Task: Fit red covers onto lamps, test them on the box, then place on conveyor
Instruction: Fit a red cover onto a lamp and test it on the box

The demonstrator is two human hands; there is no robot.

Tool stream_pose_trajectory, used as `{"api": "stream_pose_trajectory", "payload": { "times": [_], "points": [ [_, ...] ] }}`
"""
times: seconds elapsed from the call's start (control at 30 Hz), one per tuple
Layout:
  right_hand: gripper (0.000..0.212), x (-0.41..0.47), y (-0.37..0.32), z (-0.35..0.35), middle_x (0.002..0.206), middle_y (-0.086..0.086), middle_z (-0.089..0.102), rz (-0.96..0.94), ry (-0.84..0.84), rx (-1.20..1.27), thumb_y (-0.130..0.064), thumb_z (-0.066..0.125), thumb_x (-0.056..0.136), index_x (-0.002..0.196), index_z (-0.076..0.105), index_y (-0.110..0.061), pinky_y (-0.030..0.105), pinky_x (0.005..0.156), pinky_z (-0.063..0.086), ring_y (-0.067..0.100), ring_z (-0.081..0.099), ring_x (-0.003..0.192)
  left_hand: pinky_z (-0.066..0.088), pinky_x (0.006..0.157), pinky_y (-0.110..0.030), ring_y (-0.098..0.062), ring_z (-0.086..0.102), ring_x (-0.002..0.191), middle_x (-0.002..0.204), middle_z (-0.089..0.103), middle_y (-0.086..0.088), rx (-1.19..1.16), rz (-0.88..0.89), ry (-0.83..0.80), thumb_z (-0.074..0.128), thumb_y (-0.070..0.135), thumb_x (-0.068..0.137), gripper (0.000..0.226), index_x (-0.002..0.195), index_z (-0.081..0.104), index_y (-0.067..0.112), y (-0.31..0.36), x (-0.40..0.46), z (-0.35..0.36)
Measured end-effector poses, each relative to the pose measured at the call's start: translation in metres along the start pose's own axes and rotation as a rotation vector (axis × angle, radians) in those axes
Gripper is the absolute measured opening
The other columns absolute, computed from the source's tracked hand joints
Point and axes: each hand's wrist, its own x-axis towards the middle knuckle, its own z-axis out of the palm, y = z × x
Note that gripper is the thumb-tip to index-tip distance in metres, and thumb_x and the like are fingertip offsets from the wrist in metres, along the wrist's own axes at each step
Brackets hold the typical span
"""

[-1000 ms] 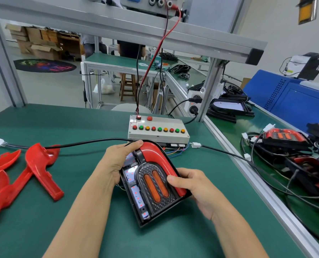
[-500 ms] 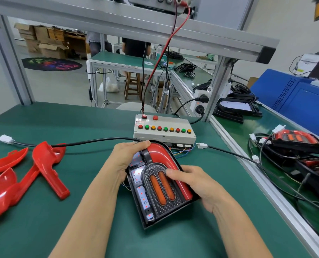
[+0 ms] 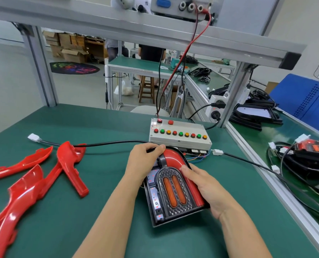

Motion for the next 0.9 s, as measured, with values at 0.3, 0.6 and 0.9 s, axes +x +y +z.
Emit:
{"api": "stream_pose_trajectory", "payload": {
  "times": [0.3, 0.6, 0.9],
  "points": [
    [0.019, 0.002, 0.003, 0.005, 0.1, 0.006, 0.076, -0.021, -0.009, 0.094, -0.035, 0.065, 0.08, 0.086, 0.071, -0.052, 0.03, 0.059, 0.058, 0.026, 0.074, 0.086, 0.049, 0.092, -0.036, -0.015, 0.06, 0.102, 0.109, 0.067, 0.006, 0.239, 0.051, 0.067, 0.055, 0.039, 0.092, 0.03, 0.112, 0.067, 0.02, 0.001, -0.01, -0.002],
    [0.026, 0.009, 0.01, 0.004, 0.103, 0.011, 0.075, 0.019, 0.013, 0.11, -0.035, 0.068, 0.075, 0.101, 0.067, -0.04, 0.033, 0.059, 0.058, 0.029, 0.074, 0.085, 0.043, 0.091, -0.033, -0.026, 0.058, 0.109, 0.116, 0.068, -0.004, 0.52, 0.146, 0.482, 0.049, 0.008, 0.09, 0.033, 0.116, 0.068, 0.019, 0.021, -0.014, -0.065],
    [0.039, 0.012, 0.012, 0.002, 0.106, 0.015, 0.073, 0.031, -0.004, 0.09, -0.033, 0.066, 0.079, 0.117, 0.063, -0.029, 0.035, 0.061, 0.059, 0.033, 0.073, 0.086, 0.031, 0.08, -0.034, -0.034, 0.052, 0.104, 0.1, 0.064, -0.015, 0.943, -0.289, 0.573, 0.053, 0.005, 0.083, 0.013, 0.085, 0.06, 0.015, 0.019, -0.015, -0.155]
  ]
}}
